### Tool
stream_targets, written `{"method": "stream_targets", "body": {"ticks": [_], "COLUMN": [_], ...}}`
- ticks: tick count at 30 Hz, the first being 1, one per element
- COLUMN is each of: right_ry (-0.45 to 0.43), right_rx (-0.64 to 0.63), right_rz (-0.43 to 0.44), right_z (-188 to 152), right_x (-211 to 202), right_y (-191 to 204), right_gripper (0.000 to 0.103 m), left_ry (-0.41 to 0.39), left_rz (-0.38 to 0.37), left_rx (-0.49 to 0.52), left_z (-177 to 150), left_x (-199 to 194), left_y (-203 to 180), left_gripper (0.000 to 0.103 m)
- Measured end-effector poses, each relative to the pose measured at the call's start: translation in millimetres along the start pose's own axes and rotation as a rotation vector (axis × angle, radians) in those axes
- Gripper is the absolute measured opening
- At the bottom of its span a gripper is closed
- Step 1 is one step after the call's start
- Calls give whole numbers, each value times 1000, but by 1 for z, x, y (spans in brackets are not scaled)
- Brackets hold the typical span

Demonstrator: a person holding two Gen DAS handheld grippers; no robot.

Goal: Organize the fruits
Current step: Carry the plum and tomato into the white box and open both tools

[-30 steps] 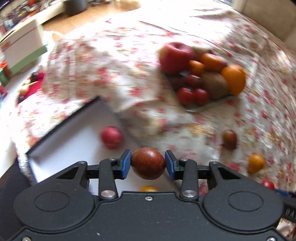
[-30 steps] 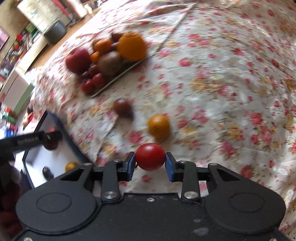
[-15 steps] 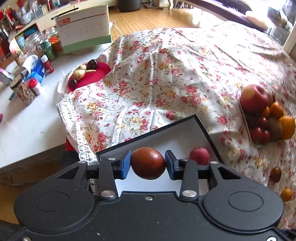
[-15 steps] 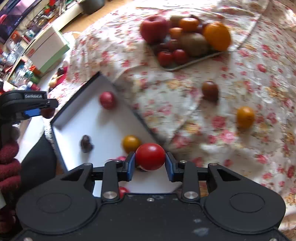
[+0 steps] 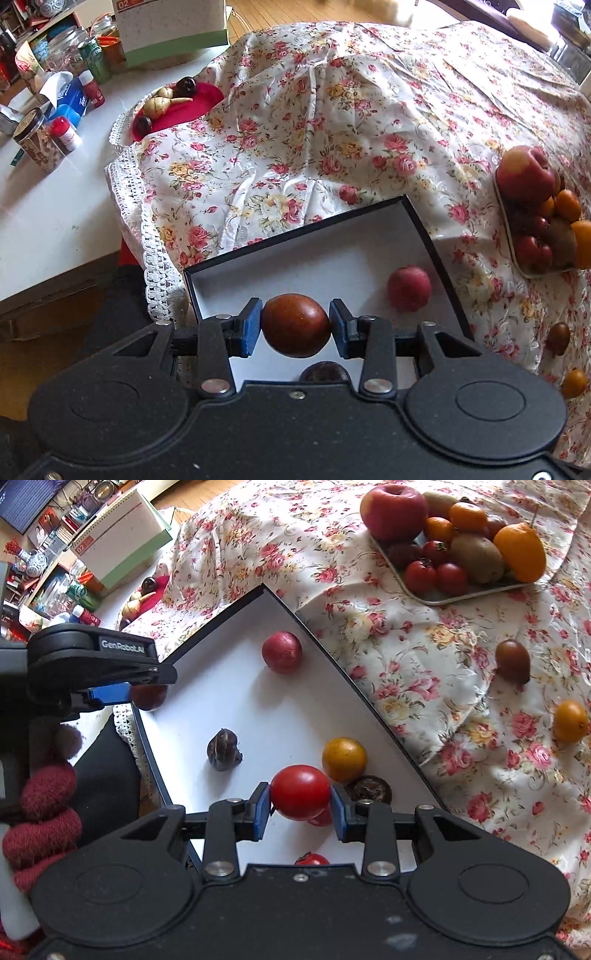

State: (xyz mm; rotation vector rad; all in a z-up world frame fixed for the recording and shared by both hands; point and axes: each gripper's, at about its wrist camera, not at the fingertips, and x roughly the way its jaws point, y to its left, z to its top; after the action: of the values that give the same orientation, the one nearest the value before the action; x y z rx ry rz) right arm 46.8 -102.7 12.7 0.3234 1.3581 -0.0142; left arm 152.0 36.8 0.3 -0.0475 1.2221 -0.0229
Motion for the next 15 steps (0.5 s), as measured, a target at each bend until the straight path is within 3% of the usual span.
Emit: {"method": "stream_targets", "body": {"ticks": [7, 15], "right_ry": [-41, -62], "right_rx": [-30, -52], "right_rz": [-45, -30], "right_z": [10, 20], "right_x": [10, 23], "right_y": [10, 19], "right_gripper": [35, 35], "left_ry": [10, 24], "left_rz": [14, 7], "left_rx": [6, -7], "left_z": [-1, -2], "left_x": [3, 5], "left_y": [-2, 1], "left_gripper": [48, 48]}}
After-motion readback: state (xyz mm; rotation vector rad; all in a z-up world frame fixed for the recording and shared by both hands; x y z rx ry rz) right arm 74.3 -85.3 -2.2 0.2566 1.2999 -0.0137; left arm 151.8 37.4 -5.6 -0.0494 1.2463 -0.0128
